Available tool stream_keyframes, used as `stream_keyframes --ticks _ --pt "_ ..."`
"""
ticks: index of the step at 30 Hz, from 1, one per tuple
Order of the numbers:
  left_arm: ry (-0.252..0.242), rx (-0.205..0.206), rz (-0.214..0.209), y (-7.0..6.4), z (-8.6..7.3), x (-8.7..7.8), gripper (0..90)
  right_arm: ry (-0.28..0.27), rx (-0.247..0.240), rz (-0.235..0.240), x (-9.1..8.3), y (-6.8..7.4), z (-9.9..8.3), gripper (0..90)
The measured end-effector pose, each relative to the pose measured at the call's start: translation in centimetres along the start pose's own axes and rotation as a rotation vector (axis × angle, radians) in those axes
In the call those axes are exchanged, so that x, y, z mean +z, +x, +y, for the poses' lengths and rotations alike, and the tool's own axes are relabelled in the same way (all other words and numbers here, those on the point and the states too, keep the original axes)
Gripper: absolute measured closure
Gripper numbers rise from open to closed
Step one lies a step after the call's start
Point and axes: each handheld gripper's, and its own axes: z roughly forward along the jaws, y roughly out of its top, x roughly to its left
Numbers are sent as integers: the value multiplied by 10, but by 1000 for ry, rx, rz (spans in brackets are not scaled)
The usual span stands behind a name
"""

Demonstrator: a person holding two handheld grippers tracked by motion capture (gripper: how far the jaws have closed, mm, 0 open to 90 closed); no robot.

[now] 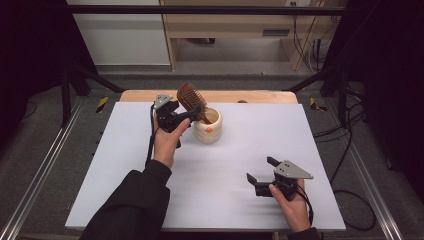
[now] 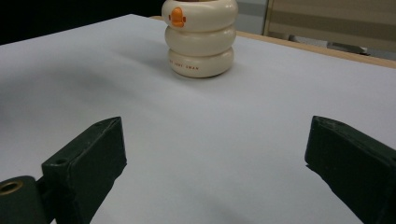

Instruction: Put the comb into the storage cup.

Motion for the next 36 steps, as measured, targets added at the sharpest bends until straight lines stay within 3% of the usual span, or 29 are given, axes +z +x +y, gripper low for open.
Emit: stream_keyframes --ticks 6,20,28,36 --pt "0 0 8 -3 -2 -11 46 -11 -2 3 -1 -1 1 56" --pt "-8 95 -2 -14 -6 -25 40 -10 -22 -6 -2 -3 2 60" --pt "-20 106 -10 -14 -8 -32 40 -12 -33 -6 -2 -1 2 57" --pt "-27 142 -6 -14 -20 -45 40 -18 -36 -8 -3 1 3 57"
